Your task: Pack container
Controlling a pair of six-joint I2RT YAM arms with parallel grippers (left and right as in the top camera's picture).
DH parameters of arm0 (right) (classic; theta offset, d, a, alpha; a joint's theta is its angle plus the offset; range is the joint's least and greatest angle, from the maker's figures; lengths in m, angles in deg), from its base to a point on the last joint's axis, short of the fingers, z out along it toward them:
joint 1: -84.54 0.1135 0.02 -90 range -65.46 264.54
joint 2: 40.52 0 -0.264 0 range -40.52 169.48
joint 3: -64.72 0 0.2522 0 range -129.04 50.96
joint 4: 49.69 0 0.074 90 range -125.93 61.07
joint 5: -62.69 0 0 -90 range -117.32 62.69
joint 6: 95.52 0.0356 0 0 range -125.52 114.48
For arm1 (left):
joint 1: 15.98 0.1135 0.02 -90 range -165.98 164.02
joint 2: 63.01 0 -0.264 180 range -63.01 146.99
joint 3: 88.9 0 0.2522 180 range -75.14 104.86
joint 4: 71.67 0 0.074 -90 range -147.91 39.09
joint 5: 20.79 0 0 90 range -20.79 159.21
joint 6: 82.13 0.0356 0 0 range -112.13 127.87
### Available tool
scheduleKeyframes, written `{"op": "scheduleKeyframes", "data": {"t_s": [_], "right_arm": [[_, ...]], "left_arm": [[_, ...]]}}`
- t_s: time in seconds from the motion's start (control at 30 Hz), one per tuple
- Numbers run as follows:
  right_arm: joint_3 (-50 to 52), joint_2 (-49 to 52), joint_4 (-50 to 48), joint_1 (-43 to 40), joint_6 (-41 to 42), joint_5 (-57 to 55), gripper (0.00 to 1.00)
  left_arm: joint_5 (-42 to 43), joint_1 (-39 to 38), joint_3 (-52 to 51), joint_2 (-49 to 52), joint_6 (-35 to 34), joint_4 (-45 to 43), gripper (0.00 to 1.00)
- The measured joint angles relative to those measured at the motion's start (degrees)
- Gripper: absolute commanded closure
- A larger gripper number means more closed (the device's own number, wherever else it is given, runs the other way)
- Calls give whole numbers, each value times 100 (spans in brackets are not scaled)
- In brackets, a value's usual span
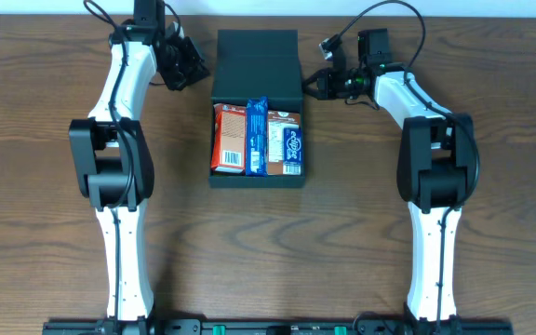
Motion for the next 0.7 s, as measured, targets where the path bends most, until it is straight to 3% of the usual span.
{"op": "scheduleKeyframes", "data": {"t_s": [0.37, 0.7], "right_arm": [[0, 26, -37, 22, 129, 35, 99], [0, 70, -562, 74, 175, 389, 98]], "left_arm": [[494, 0, 0, 573, -396, -398, 94], [1147, 28, 0, 590, -498, -1403, 94]]}}
